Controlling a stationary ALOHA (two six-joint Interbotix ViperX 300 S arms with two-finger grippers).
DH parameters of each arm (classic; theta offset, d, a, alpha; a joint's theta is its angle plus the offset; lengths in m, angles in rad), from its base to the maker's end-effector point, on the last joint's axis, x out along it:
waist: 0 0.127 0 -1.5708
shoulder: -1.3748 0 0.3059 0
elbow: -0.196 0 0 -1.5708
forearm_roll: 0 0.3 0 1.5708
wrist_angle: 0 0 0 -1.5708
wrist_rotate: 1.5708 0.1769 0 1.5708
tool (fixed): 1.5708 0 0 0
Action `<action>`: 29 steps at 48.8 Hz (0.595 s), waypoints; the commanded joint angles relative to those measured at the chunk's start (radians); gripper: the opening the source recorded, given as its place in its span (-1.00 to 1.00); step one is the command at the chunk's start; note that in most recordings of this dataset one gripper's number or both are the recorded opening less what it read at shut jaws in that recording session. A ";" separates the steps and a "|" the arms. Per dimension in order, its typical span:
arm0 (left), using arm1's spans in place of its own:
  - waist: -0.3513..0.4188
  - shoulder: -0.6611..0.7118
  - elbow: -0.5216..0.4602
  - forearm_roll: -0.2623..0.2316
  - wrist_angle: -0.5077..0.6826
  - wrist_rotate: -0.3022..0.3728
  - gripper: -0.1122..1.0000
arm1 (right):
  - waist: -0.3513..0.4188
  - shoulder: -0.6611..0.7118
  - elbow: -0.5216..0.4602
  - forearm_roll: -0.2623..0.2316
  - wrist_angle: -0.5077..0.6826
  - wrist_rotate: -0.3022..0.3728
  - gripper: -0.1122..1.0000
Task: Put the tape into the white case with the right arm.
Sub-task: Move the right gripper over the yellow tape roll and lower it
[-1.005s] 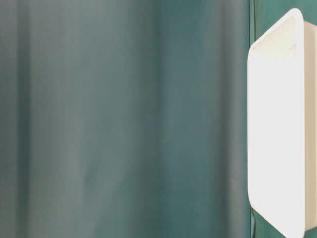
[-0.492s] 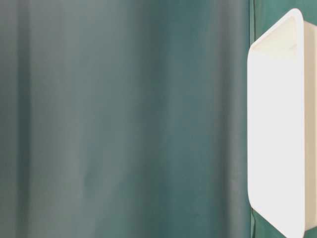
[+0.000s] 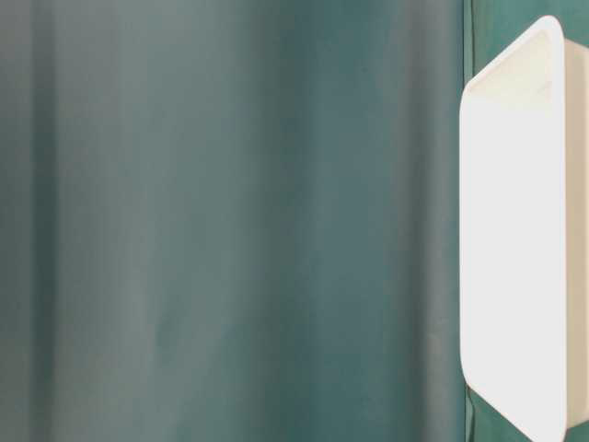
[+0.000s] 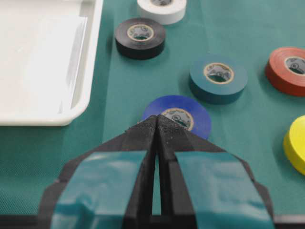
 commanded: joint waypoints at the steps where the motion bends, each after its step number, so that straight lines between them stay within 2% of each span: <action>1: -0.003 0.006 -0.021 -0.002 -0.005 -0.002 -0.79 | 0.008 0.080 -0.069 -0.003 -0.021 -0.002 0.10; 14: -0.003 0.006 -0.021 -0.002 -0.006 -0.002 -0.79 | 0.009 0.342 -0.227 -0.021 -0.133 0.002 0.10; 23: -0.003 -0.003 -0.021 -0.002 -0.006 -0.002 -0.79 | 0.011 0.561 -0.390 -0.021 -0.213 0.002 0.10; 29: -0.003 -0.014 -0.017 0.000 -0.006 0.000 -0.79 | 0.011 0.689 -0.500 -0.021 -0.218 0.002 0.10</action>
